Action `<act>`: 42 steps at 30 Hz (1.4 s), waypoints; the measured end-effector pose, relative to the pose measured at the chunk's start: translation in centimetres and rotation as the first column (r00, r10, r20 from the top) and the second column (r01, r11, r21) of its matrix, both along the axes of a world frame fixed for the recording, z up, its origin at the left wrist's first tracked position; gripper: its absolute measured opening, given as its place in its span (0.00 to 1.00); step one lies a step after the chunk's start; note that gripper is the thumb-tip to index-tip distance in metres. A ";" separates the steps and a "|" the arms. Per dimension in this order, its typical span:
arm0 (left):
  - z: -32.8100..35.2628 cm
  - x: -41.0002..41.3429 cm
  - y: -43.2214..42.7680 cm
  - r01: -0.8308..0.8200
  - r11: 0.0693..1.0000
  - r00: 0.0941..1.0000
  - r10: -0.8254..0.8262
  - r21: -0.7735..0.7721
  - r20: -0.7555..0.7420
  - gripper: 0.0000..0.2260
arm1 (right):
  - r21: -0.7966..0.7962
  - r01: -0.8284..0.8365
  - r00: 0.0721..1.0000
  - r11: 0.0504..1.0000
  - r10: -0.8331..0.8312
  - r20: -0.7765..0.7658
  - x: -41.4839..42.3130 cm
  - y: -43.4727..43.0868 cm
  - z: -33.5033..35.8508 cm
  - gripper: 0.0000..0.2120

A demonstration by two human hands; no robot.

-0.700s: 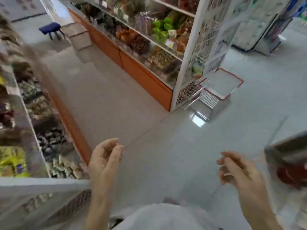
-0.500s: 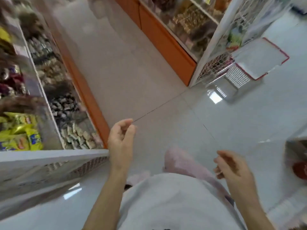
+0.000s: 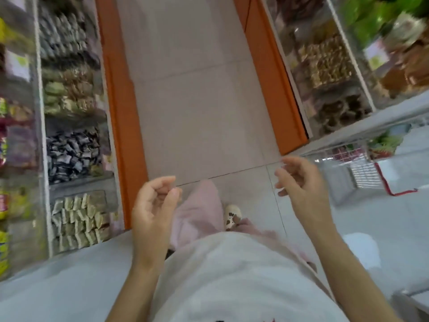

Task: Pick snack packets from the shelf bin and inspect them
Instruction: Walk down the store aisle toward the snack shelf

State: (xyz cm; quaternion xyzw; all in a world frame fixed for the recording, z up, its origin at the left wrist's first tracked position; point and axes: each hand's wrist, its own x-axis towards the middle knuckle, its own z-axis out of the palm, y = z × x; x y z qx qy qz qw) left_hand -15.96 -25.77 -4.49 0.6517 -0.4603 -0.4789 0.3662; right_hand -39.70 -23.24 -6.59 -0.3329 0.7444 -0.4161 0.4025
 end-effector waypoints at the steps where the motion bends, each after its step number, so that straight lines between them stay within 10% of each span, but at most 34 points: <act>1: 0.0 -0.5 -1.7 -0.032 0.999 0.999 0.032 0.006 0.013 0.09 | -0.013 -0.016 1.000 1.000 0.016 0.001 -0.9 -3.1 -0.1 0.09; 23: -0.1 -12.3 -71.5 -0.084 0.992 0.996 0.085 -0.095 -0.002 0.10 | 0.043 -0.172 0.985 0.984 0.172 -0.013 -11.4 -66.9 -1.3 0.11; 33: -1.1 -9.0 -98.9 -0.260 0.965 0.966 0.259 -0.030 -0.016 0.10 | -0.044 -0.328 0.939 0.944 0.321 -0.121 -8.8 -107.6 1.0 0.11; 42: 1.8 -4.7 -134.6 -0.090 0.987 0.995 0.094 -0.130 0.022 0.11 | 0.035 -0.204 0.979 0.978 0.204 -0.009 -4.7 -131.1 0.5 0.12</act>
